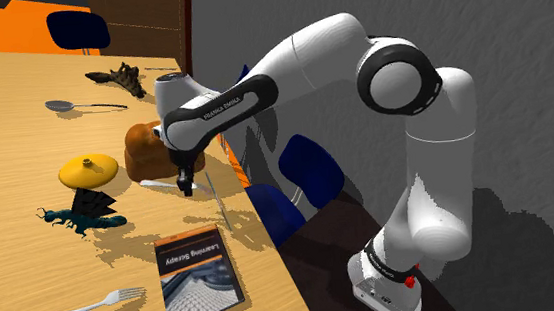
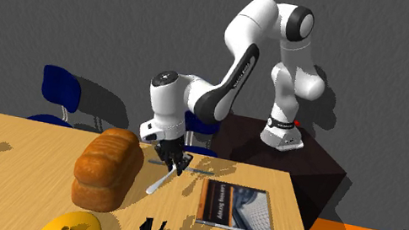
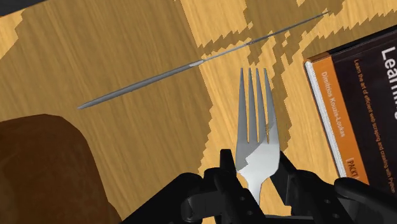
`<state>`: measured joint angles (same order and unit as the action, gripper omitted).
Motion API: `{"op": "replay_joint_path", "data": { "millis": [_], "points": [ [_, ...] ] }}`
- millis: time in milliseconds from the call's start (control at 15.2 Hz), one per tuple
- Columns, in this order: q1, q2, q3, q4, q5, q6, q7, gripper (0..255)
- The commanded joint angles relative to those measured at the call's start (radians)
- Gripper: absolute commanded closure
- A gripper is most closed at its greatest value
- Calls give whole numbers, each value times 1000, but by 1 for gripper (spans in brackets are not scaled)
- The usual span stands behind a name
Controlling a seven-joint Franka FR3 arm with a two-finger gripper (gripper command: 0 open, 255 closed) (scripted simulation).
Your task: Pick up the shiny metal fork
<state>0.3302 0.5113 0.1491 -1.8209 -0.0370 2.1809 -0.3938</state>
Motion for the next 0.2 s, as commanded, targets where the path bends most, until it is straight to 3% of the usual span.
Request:
{"op": "replay_joint_path", "data": {
  "millis": [0, 132],
  "points": [
    [-2, -18, 1, 0, 3, -19, -2, 255],
    [-2, -20, 1, 1, 3, -20, -2, 255]
  ]
}}
